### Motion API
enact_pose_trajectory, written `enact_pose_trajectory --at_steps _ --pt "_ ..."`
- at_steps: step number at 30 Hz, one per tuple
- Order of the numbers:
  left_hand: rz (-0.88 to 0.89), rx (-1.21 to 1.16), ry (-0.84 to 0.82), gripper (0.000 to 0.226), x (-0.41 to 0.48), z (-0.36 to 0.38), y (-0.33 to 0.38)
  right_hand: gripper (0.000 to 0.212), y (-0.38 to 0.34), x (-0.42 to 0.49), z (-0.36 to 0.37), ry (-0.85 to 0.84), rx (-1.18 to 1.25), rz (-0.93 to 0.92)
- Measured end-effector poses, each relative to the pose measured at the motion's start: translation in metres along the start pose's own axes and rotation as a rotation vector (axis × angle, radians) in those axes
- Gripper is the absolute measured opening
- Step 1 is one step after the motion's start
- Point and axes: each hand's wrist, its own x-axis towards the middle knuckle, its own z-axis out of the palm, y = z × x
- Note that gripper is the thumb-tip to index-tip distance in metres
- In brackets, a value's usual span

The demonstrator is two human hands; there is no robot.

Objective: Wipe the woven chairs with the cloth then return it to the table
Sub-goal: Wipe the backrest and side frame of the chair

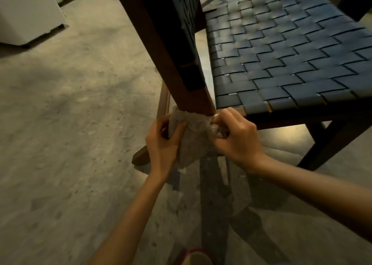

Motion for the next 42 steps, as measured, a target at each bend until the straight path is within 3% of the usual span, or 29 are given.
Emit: enact_pose_trajectory --at_steps 5,7,10,17,20,24,27,33,42 --pt "0.200 0.205 -0.111 0.031 0.011 -0.008 -0.013 0.018 -0.021 -0.033 0.042 0.306 0.291 0.433" --pt "0.351 0.308 -0.150 0.024 0.015 -0.011 -0.018 0.017 -0.031 -0.043 0.061 0.365 0.392 0.653" --pt "0.400 0.327 -0.236 0.017 0.022 -0.020 -0.031 0.019 -0.040 -0.054 0.081 0.399 0.602 0.891" --pt "0.339 0.293 -0.430 0.030 0.027 -0.025 -0.037 0.060 -0.081 -0.040 0.117 0.613 0.870 1.010" --pt "0.384 0.377 -0.461 0.041 0.035 -0.022 -0.041 0.064 -0.079 -0.030 0.128 0.632 0.896 1.018" --pt "0.438 0.377 -0.549 0.042 0.042 -0.033 -0.059 0.052 -0.069 -0.030 0.145 0.553 0.707 0.977" --pt "0.458 0.426 -0.519 0.039 0.041 -0.050 -0.084 0.049 -0.068 -0.036 0.170 0.331 0.580 1.109" --pt "0.235 0.510 -0.508 0.038 0.038 -0.091 -0.138 0.015 -0.067 -0.056 0.209 0.068 0.706 1.051" --pt "0.051 0.571 -0.599 0.040 0.045 -0.117 -0.170 0.042 -0.053 -0.050 0.248 -0.382 0.908 1.152"
